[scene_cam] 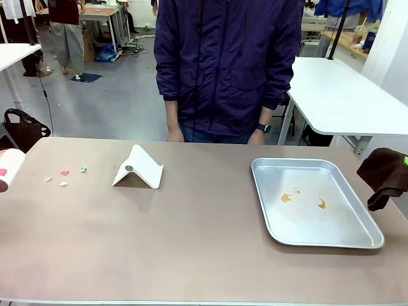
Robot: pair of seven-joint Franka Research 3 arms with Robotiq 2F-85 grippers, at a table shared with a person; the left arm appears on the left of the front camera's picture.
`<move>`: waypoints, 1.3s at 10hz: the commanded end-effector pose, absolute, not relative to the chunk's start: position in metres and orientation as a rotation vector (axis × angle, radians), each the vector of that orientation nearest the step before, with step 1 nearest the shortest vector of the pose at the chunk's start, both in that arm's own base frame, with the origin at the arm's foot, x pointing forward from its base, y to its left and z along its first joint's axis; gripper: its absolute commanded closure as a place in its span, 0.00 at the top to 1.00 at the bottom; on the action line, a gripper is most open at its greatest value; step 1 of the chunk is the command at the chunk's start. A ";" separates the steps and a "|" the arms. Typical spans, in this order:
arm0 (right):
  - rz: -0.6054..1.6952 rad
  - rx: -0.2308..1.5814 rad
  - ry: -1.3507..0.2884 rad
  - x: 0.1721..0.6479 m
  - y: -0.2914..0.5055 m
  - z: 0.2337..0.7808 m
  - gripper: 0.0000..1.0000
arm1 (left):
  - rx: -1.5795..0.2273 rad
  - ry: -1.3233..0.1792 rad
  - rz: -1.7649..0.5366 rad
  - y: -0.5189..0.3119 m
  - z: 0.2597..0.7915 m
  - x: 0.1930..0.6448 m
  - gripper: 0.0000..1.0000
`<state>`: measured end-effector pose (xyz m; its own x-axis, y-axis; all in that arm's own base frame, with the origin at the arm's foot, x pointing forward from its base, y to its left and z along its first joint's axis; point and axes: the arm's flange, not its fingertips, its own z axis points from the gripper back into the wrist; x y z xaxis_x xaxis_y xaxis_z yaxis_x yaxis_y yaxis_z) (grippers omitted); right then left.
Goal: Clean the surface of the table.
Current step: If a person points to the right, clean the right side of the table with your right hand, and if they point to the left, clean the left side with your left hand.
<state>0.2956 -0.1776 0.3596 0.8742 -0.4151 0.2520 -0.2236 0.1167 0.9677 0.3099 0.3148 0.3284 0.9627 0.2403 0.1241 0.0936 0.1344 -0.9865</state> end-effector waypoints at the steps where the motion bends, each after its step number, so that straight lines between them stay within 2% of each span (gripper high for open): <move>1: -0.134 1.472 -0.540 0.295 -0.176 0.365 0.00 | -1.432 -0.276 0.101 0.313 0.333 0.307 0.00; 13: -0.134 1.472 -0.540 0.295 -0.176 0.365 0.00 | -1.432 -0.276 0.101 0.313 0.333 0.307 0.00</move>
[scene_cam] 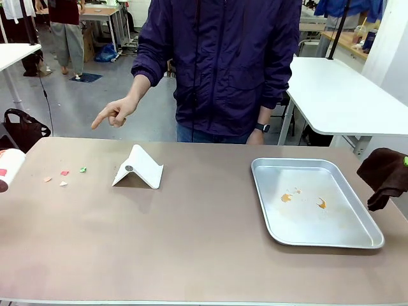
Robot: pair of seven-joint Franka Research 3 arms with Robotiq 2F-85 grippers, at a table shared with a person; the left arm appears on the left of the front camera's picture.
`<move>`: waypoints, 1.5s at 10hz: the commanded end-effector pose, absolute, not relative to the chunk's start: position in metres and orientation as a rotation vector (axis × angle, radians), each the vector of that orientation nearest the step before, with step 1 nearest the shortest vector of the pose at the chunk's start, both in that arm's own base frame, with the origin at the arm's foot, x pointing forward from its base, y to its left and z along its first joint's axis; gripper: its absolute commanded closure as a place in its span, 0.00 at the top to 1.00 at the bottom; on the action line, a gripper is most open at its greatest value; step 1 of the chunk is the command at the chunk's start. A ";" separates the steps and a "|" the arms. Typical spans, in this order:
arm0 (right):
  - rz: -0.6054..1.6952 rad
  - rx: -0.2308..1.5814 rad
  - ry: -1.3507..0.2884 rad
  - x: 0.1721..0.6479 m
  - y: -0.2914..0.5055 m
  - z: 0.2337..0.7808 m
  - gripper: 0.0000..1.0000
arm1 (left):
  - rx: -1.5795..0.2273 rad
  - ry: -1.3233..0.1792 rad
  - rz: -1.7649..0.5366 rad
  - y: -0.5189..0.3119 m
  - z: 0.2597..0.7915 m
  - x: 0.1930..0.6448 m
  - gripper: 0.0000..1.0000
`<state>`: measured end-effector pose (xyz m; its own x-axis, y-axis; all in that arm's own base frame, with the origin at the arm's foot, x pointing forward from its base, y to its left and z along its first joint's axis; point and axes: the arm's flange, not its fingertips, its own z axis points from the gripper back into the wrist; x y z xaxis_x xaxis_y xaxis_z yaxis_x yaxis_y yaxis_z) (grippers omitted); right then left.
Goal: Clean the surface of the table.
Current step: If a person points to the right, clean the right side of the table with your right hand, and if they point to the left, clean the left side with your left hand.
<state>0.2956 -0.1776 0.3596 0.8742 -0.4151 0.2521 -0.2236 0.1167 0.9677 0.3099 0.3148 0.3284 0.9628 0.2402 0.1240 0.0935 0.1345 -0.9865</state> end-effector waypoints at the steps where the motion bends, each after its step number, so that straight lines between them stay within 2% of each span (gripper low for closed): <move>1: -0.134 1.472 -0.540 0.295 -0.176 0.365 0.00 | -1.432 -0.276 0.101 0.313 0.333 0.307 0.00; 3: -0.134 1.472 -0.540 0.295 -0.176 0.365 0.00 | -1.432 -0.276 0.101 0.313 0.333 0.307 0.00; 4: -0.134 1.472 -0.540 0.295 -0.176 0.365 0.00 | -1.438 -0.279 0.108 0.315 0.328 0.310 0.22; 5: -0.134 1.472 -0.540 0.295 -0.176 0.365 0.00 | -1.399 -0.297 0.100 0.309 0.331 0.307 0.22; 6: -0.134 1.472 -0.540 0.295 -0.176 0.365 0.00 | -1.318 -0.389 0.164 0.304 0.331 0.309 0.22; 9: -0.134 1.472 -0.540 0.295 -0.176 0.365 0.00 | -1.183 -0.413 0.261 0.295 0.330 0.327 0.22; 15: -0.134 1.472 -0.540 0.295 -0.176 0.365 0.00 | -1.055 -0.434 0.417 0.291 0.313 0.365 0.22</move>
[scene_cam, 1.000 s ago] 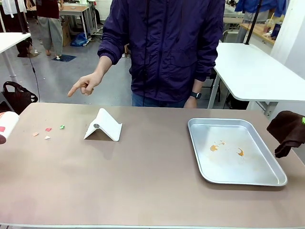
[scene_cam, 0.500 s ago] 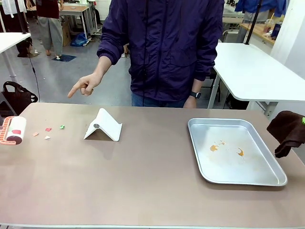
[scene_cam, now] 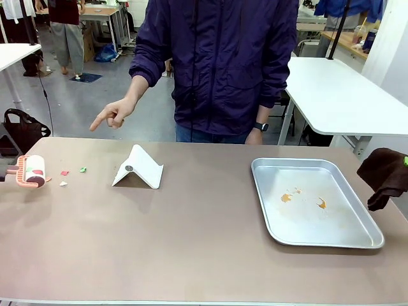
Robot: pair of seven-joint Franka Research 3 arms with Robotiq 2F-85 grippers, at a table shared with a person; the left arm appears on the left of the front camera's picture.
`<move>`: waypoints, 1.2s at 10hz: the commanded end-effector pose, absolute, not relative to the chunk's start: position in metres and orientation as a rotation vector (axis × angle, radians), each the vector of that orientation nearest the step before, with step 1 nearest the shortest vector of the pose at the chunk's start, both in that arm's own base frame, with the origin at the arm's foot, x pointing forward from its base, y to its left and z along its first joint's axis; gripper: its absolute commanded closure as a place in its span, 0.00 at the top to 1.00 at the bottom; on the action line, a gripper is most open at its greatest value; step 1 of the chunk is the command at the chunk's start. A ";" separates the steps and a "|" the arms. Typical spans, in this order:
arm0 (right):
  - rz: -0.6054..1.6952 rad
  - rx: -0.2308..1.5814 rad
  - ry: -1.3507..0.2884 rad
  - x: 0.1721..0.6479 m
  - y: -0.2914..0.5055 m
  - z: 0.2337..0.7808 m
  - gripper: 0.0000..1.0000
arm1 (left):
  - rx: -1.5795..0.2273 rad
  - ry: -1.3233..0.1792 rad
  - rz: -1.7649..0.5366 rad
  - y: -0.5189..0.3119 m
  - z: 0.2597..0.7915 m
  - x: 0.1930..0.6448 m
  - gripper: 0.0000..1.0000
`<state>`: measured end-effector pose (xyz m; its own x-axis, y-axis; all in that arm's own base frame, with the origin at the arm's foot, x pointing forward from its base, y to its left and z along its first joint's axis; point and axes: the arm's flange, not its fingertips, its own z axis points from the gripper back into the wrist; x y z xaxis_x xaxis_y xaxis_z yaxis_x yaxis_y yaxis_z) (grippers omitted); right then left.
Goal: Clean the surface of the table.
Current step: If a person points to the right, clean the right side of the table with your right hand, and if they point to the left, clean the left side with your left hand.
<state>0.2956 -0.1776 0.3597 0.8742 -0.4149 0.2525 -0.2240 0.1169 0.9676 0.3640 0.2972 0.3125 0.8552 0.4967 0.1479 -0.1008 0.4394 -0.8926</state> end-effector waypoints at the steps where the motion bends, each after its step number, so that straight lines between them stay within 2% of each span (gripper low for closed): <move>1: -0.134 1.472 -0.540 0.295 -0.176 0.365 0.00 | -1.041 -0.426 0.441 0.292 0.308 0.370 0.22; 6: -0.134 1.472 -0.540 0.295 -0.176 0.365 0.00 | -0.980 -0.411 0.489 0.289 0.286 0.389 0.22; 12: -0.134 1.472 -0.540 0.295 -0.176 0.365 0.00 | -0.967 -0.320 0.466 0.264 0.271 0.411 0.22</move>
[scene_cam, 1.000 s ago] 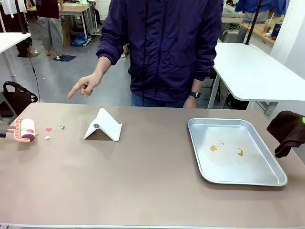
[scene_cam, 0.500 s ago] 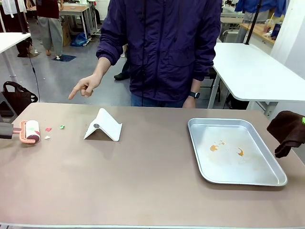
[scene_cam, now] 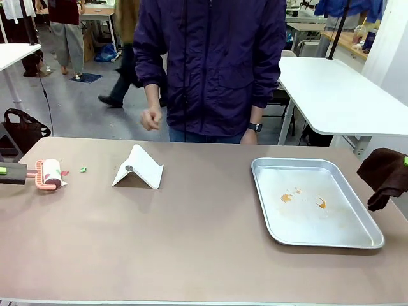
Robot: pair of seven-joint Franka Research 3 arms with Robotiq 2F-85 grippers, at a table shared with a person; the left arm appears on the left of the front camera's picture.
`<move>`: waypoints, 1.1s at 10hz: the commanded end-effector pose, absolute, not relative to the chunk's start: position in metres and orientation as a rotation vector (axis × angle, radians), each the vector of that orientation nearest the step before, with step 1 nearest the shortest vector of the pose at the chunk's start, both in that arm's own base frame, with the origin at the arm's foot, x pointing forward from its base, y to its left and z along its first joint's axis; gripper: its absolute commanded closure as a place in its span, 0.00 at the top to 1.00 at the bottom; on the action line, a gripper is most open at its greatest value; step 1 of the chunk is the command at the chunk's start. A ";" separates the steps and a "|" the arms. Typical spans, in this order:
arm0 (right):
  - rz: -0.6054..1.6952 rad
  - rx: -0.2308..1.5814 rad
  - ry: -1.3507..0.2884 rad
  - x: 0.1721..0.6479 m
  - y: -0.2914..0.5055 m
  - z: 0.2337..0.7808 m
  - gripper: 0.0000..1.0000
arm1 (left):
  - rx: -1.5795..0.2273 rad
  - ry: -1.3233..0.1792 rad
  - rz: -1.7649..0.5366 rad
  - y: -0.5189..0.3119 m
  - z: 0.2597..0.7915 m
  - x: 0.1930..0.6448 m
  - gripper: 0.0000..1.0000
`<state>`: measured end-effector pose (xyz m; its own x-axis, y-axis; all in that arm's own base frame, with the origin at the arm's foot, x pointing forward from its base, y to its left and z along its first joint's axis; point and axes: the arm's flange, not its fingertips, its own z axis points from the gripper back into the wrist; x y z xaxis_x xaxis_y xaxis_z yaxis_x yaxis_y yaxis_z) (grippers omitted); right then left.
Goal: Clean the surface of the table.
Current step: If a person points to the right, clean the right side of the table with your right hand, and if they point to the left, clean the left side with your left hand.
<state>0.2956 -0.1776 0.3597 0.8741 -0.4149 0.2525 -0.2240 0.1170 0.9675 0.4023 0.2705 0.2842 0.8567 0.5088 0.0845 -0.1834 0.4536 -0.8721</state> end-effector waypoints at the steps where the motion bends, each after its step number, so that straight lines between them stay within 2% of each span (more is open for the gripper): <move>1: -0.134 1.472 -0.540 0.295 -0.176 0.365 0.00 | -0.959 -0.319 0.457 0.257 0.271 0.417 0.22; 11: -0.134 1.472 -0.540 0.295 -0.176 0.365 0.00 | -1.031 -0.297 0.384 0.192 0.275 0.462 0.22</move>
<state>0.2956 -0.1776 0.3598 0.8741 -0.4148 0.2527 -0.2242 0.1171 0.9675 0.4587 0.1943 0.2826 0.8992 0.4321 0.0691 -0.1485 0.4498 -0.8807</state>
